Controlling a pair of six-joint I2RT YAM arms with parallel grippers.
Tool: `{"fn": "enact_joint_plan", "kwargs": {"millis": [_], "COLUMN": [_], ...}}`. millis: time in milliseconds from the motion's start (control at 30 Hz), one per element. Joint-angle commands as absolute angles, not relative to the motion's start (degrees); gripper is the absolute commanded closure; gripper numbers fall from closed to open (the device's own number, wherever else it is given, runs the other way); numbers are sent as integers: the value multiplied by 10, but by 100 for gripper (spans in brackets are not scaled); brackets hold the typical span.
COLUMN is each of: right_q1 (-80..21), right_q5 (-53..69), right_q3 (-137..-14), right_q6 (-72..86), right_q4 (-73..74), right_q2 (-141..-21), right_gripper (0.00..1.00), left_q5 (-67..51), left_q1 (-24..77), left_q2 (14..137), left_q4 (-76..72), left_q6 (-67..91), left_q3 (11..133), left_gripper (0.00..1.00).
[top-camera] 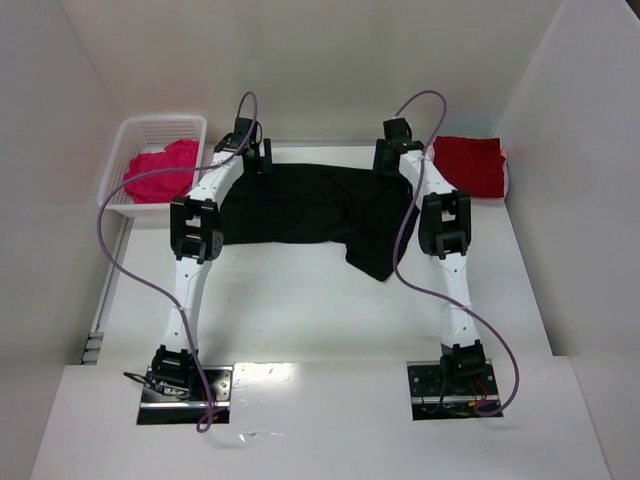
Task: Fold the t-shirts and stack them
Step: Fold the flattened tshirt in 1/3 of the way
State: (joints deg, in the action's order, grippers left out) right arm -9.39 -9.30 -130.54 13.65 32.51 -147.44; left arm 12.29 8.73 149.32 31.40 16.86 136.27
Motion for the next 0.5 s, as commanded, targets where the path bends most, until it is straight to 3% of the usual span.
{"fn": "enact_joint_plan", "kwargs": {"millis": [0,200,333,467], "right_q1": [-90,-84,-84,-84], "right_q5": [-105,-89,-78,-78], "right_q3": [-1361,-1383,-1338,-1247], "right_q6": [127,133,120,113], "right_q4": [341,352,352,329], "right_q2": [-1499,-1472,-1400,-1305], "right_gripper": [37,37,31,21], "left_q5": [123,136,142,153], "left_q1": [89,89,94,99], "left_q2": [1520,1551,1505,1420], "left_q4": [347,420,434,408], "left_q6": [154,149,142,128], "left_q3": [1431,1543,1530,1439], "left_gripper": [0,0,0,0]}}
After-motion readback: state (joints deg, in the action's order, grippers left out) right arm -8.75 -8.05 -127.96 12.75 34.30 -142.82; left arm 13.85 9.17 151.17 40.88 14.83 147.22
